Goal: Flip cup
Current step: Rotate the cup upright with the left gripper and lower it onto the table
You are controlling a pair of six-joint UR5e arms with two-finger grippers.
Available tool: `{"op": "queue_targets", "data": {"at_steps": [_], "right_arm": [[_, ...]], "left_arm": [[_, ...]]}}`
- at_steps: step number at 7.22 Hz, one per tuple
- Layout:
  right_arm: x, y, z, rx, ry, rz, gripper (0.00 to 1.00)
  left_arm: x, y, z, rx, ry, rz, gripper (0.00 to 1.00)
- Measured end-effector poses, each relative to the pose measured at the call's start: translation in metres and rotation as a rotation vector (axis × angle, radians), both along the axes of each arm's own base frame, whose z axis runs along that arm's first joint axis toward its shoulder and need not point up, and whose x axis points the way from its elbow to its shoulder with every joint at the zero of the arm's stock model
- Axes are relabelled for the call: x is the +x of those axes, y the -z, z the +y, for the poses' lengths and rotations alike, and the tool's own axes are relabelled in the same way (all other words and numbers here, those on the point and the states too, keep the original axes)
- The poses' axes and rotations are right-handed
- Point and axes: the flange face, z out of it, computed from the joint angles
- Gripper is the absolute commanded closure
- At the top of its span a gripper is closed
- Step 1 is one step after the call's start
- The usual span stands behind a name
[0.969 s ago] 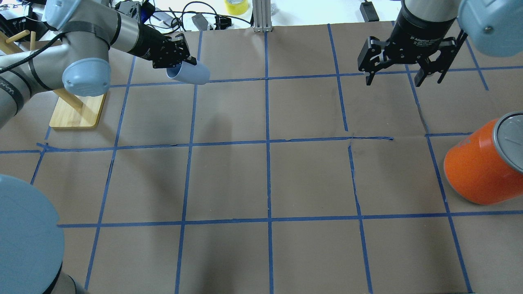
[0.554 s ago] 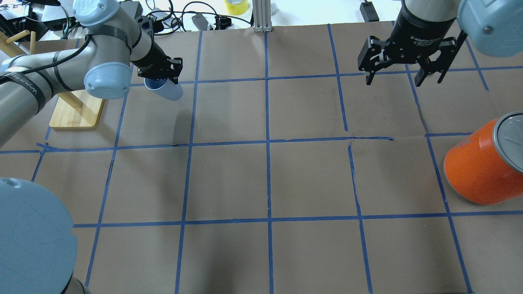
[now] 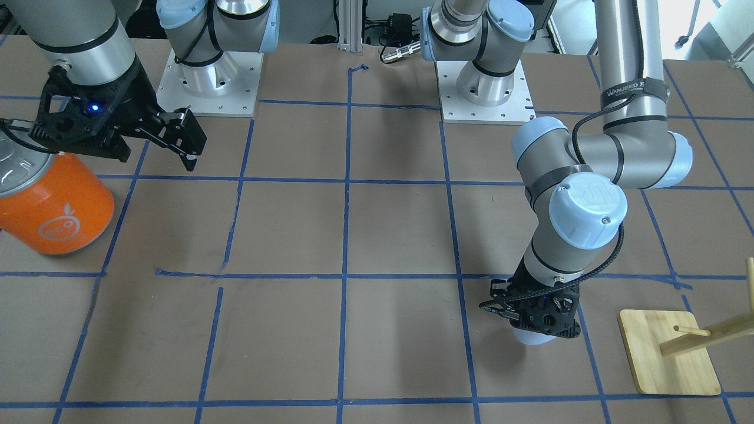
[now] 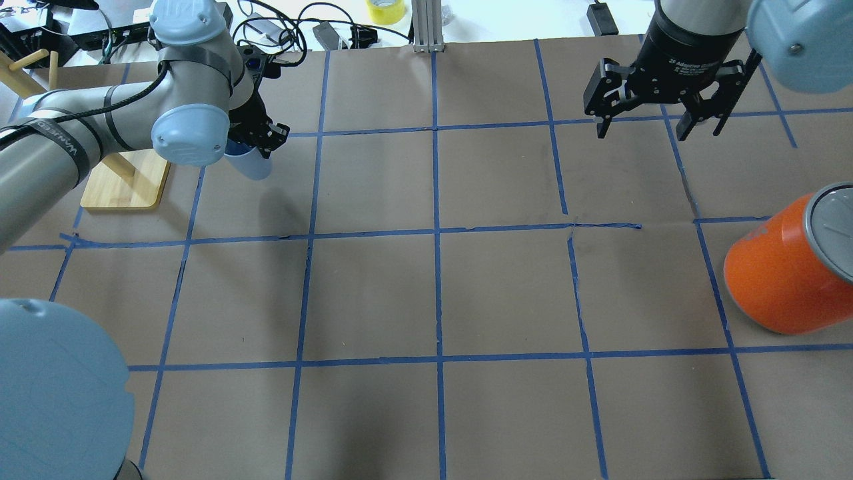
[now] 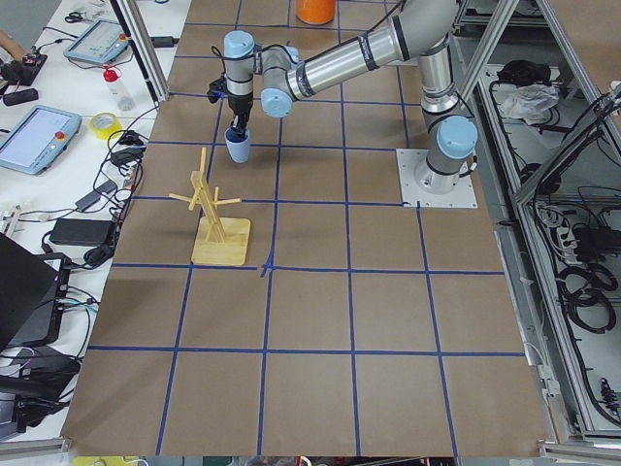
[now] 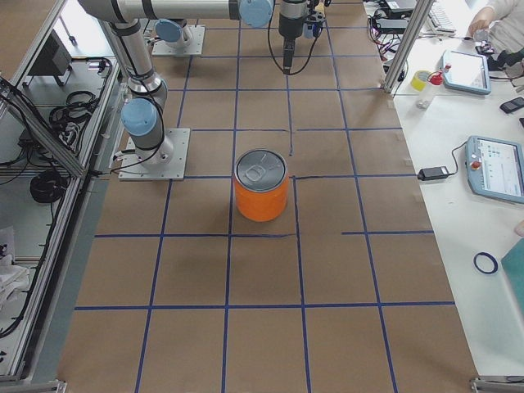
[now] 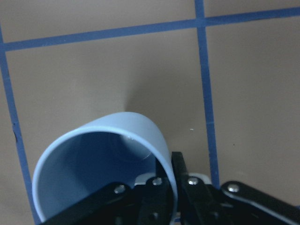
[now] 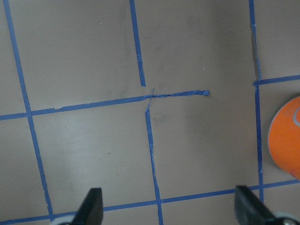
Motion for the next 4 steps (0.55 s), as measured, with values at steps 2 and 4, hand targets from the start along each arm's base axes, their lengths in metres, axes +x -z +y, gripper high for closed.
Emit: {"op": "queue_targets", "data": {"at_steps": [2, 4], "right_arm": [[0.0, 0.0, 0.0, 0.0, -0.001, 0.0, 0.0], [0.0, 0.0, 0.0, 0.002, -0.006, 0.001, 0.0]], "left_arm": [[0.009, 0.009, -0.005, 0.001, 0.032, 0.01, 1.0], [0.012, 0.021, -0.008, 0.018, 0.048, 0.01, 1.0]]}}
